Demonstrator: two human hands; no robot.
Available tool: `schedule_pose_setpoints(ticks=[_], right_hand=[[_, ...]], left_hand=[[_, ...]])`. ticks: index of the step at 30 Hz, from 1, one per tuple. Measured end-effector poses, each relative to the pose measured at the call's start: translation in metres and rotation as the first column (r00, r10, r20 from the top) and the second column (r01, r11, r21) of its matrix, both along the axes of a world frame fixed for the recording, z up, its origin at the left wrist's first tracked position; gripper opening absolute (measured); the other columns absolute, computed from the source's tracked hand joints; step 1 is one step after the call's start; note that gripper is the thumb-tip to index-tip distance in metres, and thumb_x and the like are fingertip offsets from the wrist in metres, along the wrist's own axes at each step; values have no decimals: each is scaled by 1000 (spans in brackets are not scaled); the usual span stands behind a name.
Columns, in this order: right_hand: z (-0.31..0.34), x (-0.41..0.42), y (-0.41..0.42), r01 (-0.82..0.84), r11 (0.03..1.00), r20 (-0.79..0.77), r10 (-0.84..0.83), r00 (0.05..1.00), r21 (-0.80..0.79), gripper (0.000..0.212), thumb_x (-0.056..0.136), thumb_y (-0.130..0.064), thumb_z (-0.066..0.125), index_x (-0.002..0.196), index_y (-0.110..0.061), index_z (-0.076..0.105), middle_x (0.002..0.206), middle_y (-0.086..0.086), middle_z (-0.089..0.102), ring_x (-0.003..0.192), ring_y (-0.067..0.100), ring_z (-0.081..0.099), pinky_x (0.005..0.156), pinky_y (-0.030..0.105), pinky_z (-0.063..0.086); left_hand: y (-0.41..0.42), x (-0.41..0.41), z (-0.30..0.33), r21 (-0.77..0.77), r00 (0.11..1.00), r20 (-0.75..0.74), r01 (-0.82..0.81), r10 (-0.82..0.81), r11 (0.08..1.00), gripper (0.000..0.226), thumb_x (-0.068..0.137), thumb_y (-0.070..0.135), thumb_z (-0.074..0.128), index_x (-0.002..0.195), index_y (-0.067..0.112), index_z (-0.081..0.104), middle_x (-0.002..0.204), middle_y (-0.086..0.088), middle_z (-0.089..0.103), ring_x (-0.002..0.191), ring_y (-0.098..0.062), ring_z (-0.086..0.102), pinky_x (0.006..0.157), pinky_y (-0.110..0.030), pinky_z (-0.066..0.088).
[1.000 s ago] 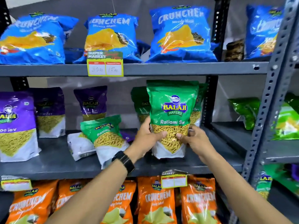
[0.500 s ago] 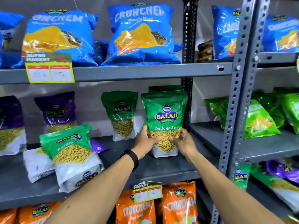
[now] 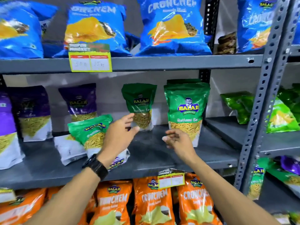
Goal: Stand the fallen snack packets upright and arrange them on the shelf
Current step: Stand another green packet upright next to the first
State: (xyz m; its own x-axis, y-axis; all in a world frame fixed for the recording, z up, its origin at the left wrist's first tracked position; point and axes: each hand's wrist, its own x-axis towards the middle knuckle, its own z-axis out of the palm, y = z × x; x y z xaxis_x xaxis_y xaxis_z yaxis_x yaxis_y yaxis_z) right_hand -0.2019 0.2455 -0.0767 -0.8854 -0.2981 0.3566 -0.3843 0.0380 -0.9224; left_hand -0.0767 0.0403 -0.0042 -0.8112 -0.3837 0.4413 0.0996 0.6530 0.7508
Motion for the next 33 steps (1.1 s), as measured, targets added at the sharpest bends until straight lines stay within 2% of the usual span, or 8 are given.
schedule_pose_setpoints(ticks=[6, 9, 11, 16, 19, 22, 25, 33], right_hand=[[27, 42, -107, -252, 966, 196, 236, 952, 62, 14, 95, -35, 69, 90, -24, 62, 80, -1, 60, 73, 16, 55, 66, 31, 47], [29, 51, -143, -311, 922, 308, 234, 922, 231, 44, 89, -61, 65, 98, -18, 71, 90, -3, 68, 78, 13, 59, 69, 26, 46], [26, 52, -160, -331, 912, 428, 206, 880, 241, 76, 70, -76, 73, 114, -14, 74, 106, -1, 78, 96, 20, 71, 91, 35, 56], [29, 64, -166, -326, 934, 506, 213, 836, 145, 47, 80, -41, 83, 108, -3, 76, 104, 15, 81, 105, 35, 75, 90, 47, 60], [31, 78, -160, -308, 948, 471, 239, 849, 75, 47, 75, -32, 89, 106, 1, 77, 99, 15, 82, 95, 32, 78, 83, 43, 62], [26, 99, -150, -273, 962, 433, 258, 864, -30, 45, 75, -17, 89, 111, 4, 73, 101, 17, 81, 93, 31, 78, 84, 44, 64], [21, 125, -136, -267, 956, 403, 295, 867, -125, 48, 73, -6, 89, 116, 0, 68, 103, 16, 81, 88, 30, 79, 77, 40, 66], [0, 182, -118, -261, 943, 286, 314, 905, -208, 56, 67, 0, 90, 118, -9, 67, 107, 11, 80, 94, 25, 78, 64, 24, 60]], left_hand=[[-79, 89, -21, -98, 932, -32, -361, 360, 927, 54, 92, 39, 72, 141, 19, 66, 142, -8, 71, 132, -28, 66, 107, -45, 53], [-106, 106, -42, 30, 887, 76, -459, 456, 888, 64, 88, 53, 75, 138, 16, 60, 138, -15, 69, 126, -35, 66, 102, -46, 53], [-111, 105, -51, 324, 917, 187, -395, 351, 860, 78, 80, 65, 75, 137, 17, 51, 134, -14, 64, 119, -36, 67, 102, -49, 56], [-94, 95, -53, 795, 979, 181, -92, -90, 600, 60, 82, 57, 81, 123, 15, 70, 124, -10, 77, 117, -32, 71, 98, -46, 60], [-95, 92, -64, 808, 991, 115, -53, -68, 587, 86, 58, 56, 96, 124, 7, 72, 119, -12, 81, 114, -33, 76, 102, -50, 59], [-96, 104, -70, 808, 996, 23, 31, -83, 588, 47, 82, 20, 88, 123, 2, 73, 118, -14, 82, 102, -27, 80, 84, -34, 63], [-100, 124, -79, 776, 992, -36, 102, -117, 623, 40, 83, 3, 83, 122, 5, 73, 118, -14, 82, 110, -32, 78, 93, -39, 61], [-96, 179, -88, 691, 985, -110, 171, -131, 703, 72, 52, 20, 97, 120, 17, 72, 115, -9, 83, 105, -26, 80, 79, -33, 63]])
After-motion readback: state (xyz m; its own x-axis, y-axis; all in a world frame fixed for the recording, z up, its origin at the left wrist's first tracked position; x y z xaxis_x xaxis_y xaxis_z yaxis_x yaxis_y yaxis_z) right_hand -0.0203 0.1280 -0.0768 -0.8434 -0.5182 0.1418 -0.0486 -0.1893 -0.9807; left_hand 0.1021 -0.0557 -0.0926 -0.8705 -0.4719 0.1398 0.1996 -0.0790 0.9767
